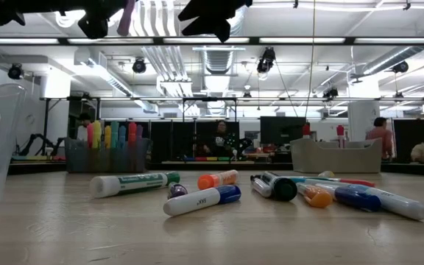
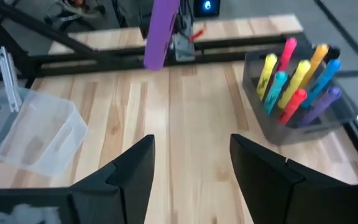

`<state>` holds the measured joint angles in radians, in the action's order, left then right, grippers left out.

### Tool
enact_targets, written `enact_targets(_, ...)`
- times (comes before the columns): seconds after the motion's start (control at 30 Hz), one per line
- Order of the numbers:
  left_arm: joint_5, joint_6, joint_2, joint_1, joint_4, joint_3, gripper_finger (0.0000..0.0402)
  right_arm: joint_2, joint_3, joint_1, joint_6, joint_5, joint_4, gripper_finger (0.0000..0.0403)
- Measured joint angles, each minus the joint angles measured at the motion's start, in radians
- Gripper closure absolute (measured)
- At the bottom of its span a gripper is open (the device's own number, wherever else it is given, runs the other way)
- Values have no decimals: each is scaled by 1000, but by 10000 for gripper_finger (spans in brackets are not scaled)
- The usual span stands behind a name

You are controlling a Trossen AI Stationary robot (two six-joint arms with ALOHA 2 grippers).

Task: Pick & Place Markers
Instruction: Put the violet highlighter pen into the black bin

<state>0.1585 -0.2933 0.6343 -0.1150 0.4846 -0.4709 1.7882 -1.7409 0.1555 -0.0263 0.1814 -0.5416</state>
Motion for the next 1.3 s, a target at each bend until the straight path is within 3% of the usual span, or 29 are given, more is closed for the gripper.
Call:
enact_targets(0.27, 1, 16, -7, 0, -96, -1, 313, 0, 48, 0, 3, 1, -54, 197)
enact_targets(0.4, 94, 64, -7, 0, -117, -1, 313, 0, 106, -2, 2, 2, -7, 197)
enact_targets(0.6, 245, 110, -7, 1, -139, 0, 313, 1, 220, -14, 0, 2, 204, 197)
enact_targets(0.87, 483, 215, -7, 2, -165, 0, 313, 0, 384, -21, -6, 3, 686, 197)
enact_targets(1.07, 485, 214, -7, 2, -111, 1, 313, 14, 452, -20, -70, 2, 947, 198)
enact_targets(1.3, 460, 240, -5, 2, -72, 1, 313, 163, 345, -27, -116, 2, 975, 243)
